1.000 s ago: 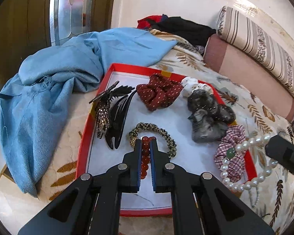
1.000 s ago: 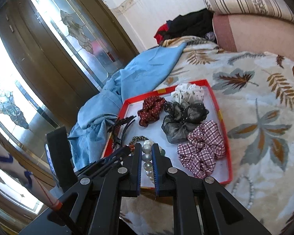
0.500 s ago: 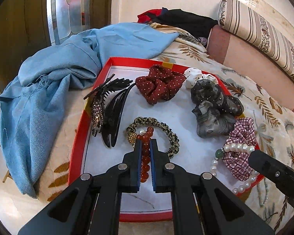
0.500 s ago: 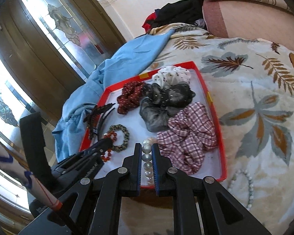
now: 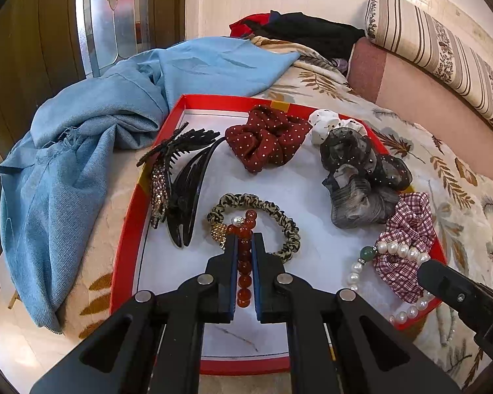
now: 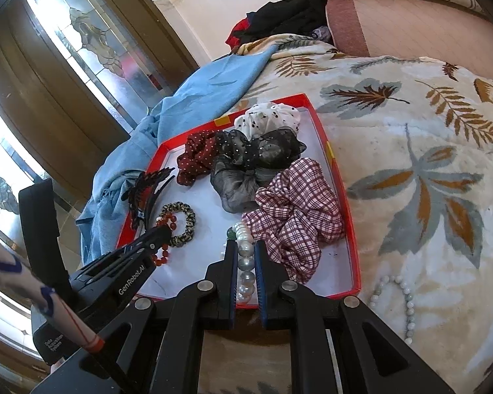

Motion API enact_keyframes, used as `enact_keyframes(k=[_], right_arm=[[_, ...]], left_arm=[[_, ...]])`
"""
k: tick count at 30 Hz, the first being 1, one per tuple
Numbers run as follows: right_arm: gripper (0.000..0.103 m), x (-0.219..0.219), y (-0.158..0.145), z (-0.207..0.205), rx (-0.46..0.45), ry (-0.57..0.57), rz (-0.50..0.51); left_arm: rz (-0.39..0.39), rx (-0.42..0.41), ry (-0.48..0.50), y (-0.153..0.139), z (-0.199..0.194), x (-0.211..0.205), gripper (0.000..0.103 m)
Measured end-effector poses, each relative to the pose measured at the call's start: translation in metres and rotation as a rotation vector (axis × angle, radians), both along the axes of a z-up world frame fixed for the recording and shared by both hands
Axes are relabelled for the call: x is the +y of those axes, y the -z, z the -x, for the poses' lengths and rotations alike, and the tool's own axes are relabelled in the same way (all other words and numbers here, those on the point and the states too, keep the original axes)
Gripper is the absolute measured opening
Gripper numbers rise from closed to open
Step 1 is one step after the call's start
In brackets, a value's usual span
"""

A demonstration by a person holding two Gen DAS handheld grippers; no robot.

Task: Organize jewelry
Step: 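Lower both items into the tray and open both tools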

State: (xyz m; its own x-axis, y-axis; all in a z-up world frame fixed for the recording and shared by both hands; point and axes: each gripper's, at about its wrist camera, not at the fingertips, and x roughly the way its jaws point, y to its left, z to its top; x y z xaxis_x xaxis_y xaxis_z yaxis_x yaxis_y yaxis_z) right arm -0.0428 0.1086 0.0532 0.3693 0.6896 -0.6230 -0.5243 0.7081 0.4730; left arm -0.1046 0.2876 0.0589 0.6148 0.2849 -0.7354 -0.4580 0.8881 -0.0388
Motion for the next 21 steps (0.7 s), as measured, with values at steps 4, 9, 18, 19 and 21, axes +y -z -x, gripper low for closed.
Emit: enact_keyframes(k=[4, 9, 18, 19, 21], right_arm=[[0.011, -0.001, 0.003, -0.001, 0.004, 0.008, 0.009], [0.011, -0.002, 0.007, -0.001, 0.003, 0.018, 0.026], [0.011, -0.005, 0.015, -0.005, 0.009, 0.037, 0.055], [0.011, -0.005, 0.015, -0.005, 0.009, 0.037, 0.056], [0.011, -0.006, 0.016, -0.005, 0.011, 0.040, 0.058]], left_arm=[[-0.006, 0.001, 0.002, 0.000, -0.001, -0.001, 0.007], [-0.009, 0.002, 0.004, 0.001, -0.001, -0.001, 0.007], [-0.015, 0.005, 0.006, 0.001, -0.002, -0.002, 0.007], [-0.017, 0.006, 0.007, 0.001, -0.003, -0.003, 0.007], [-0.021, 0.007, 0.008, 0.002, -0.003, -0.003, 0.007]])
